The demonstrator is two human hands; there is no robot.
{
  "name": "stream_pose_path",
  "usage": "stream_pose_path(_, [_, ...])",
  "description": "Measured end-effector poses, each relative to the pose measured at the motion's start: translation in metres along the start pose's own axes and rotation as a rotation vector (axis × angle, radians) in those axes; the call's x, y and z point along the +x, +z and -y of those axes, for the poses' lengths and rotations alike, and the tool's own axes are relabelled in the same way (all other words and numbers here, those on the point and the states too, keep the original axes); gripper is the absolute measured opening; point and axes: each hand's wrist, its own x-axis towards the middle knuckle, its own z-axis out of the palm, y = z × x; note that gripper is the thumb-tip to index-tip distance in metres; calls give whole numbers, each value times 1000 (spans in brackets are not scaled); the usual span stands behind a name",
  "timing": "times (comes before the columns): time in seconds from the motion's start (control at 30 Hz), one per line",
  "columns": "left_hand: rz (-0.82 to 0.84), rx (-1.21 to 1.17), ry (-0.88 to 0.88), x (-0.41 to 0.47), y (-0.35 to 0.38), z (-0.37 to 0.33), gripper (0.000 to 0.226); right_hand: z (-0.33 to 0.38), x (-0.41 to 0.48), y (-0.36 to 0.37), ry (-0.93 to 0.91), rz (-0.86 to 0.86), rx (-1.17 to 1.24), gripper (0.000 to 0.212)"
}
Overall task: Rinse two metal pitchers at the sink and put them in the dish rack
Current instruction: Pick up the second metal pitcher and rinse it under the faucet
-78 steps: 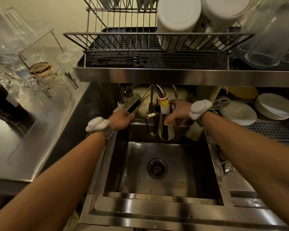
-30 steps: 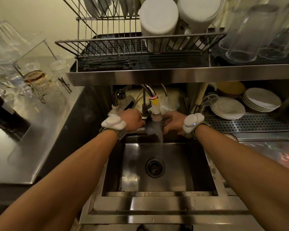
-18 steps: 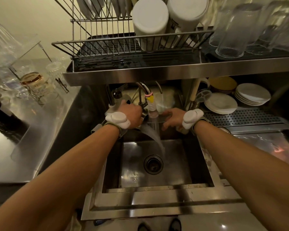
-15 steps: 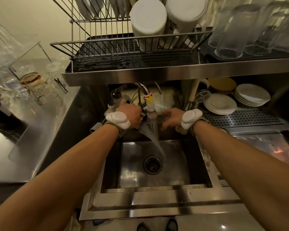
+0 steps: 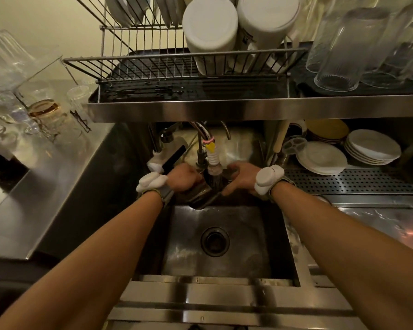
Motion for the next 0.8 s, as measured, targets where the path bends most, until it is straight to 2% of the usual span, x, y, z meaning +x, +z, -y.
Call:
stream_pose_path(0.13, [53, -268, -68, 2, 3, -1, 22, 4, 7, 7, -83, -43, 24, 107])
stream_pose_path(0.23, [88, -427, -75, 3, 0, 0, 18, 10, 15, 9, -137, -91, 27, 96])
stream_pose_path(0.33, [87, -465, -84, 1, -4, 2, 19, 18, 21, 10, -151, -144, -45, 90])
stream_pose_path(0.47, [68, -395, -120, 2, -19, 2, 25, 34, 18, 2, -169, -179, -128, 83])
stream_pose_path(0.57, [-42, -289, -124, 5, -33, 4, 34, 45, 16, 2, -181, -199, -134, 74])
stream_pose_path(0.67, [-59, -158, -113, 3, -38, 8, 32, 47, 15, 4, -195, -131, -167, 66])
stream_pose_path(0.73, [-51, -134, -111, 0, -40, 14, 34, 45, 13, -4, -143, -81, -164, 67])
stream_pose_path(0.8, [-64, -105, -118, 0, -41, 24, 41, 44, 14, -13, -91, -109, -139, 73])
